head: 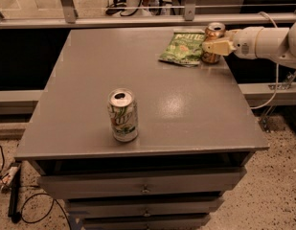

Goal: Move orange can near green jalapeno chip bag

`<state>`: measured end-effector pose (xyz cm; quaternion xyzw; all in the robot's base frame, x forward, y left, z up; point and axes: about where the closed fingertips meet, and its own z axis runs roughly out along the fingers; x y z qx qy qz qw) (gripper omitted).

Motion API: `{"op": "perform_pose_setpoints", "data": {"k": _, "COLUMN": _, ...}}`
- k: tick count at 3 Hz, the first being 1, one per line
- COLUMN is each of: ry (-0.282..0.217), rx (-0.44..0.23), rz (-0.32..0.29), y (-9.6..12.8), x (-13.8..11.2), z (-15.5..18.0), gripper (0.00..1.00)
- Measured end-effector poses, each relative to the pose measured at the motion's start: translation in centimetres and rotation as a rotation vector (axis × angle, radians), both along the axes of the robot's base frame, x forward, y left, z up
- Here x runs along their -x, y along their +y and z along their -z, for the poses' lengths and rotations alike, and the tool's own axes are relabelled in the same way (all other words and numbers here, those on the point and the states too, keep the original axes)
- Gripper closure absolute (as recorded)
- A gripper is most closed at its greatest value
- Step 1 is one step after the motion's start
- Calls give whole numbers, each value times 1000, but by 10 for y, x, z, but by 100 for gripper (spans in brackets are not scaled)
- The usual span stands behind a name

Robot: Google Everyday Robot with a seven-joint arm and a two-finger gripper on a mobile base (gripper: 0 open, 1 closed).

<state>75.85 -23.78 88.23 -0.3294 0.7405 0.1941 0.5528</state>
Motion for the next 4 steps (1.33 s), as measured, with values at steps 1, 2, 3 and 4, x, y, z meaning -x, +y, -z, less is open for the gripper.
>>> {"op": "perform_pose_setpoints", "data": {"k": 1, "ry": 9, "rx": -14, "rz": 0, "y": 1, "x": 4, "z": 6, "gripper": 0}}
{"op": "perform_pose_setpoints", "data": {"k": 2, "ry": 23, "rx": -30, "rz": -11, "y": 5, "x": 6, "z": 13, "gripper": 0}}
{"op": "perform_pose_setpoints", "data": {"k": 3, "ry": 15, "rx": -16, "rz": 10, "y": -10, "x": 27, "z": 12, "gripper": 0}}
{"op": "perform_pose_setpoints", "data": {"k": 4, "ry": -1, "rx": 14, "rz": 96, "y": -54, "x": 78, "z": 4, "gripper": 0}}
